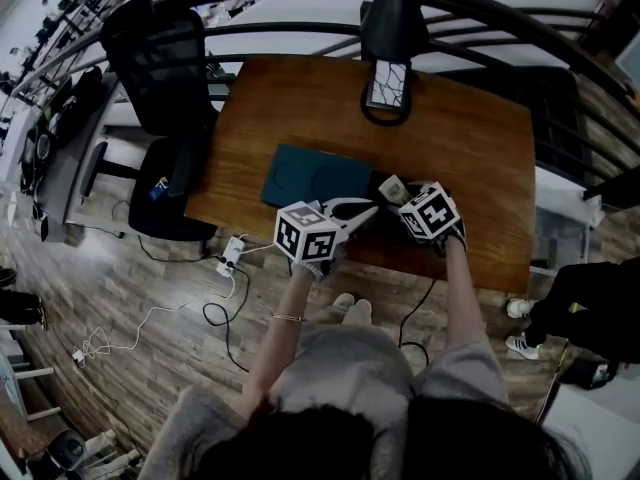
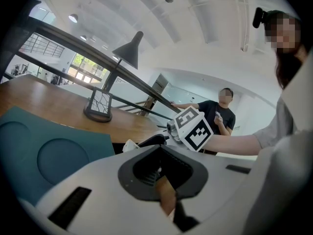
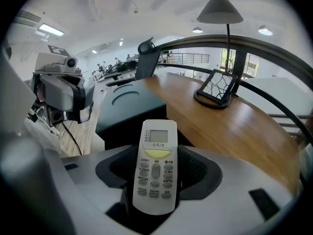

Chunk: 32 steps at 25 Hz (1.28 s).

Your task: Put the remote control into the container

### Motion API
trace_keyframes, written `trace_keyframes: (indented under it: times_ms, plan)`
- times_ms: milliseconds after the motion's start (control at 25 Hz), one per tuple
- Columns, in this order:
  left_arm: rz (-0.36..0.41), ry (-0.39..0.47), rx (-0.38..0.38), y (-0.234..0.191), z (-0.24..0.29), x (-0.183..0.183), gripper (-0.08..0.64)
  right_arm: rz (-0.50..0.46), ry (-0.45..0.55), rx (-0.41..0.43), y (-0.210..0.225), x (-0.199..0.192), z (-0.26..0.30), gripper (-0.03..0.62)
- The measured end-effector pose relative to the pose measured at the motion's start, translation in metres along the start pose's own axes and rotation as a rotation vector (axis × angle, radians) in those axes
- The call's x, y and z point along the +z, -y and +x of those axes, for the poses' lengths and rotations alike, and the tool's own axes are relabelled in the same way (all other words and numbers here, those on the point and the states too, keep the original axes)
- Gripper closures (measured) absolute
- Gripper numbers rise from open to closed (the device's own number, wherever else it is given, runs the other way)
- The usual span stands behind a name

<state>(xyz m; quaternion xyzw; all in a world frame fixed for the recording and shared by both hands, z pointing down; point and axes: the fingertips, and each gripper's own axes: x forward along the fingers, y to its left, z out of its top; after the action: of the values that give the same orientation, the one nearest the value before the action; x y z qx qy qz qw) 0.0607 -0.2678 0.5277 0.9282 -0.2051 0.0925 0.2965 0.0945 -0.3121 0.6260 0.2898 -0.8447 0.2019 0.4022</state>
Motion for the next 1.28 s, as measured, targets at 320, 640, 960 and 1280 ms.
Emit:
trace_keyframes:
  times_ms: [320, 640, 960, 1280]
  plan:
    - [-0.009, -0.007, 0.008, -0.001, 0.002, -0.004, 0.557, -0.062, -0.086, 0.039, -0.003, -0.012, 0.011, 0.341]
    - [-0.018, -0.023, 0.011, -0.002, 0.006, -0.009, 0.557, -0.099, -0.153, 0.064, -0.003, -0.019, 0.019, 0.341]
    - [-0.019, -0.020, 0.018, -0.004, 0.007, -0.009, 0.557, -0.147, -0.218, 0.074, -0.005, -0.027, 0.025, 0.341]
    - [-0.016, -0.017, 0.026, -0.004, 0.004, -0.009, 0.557, -0.165, -0.244, 0.046, -0.002, -0.028, 0.026, 0.341]
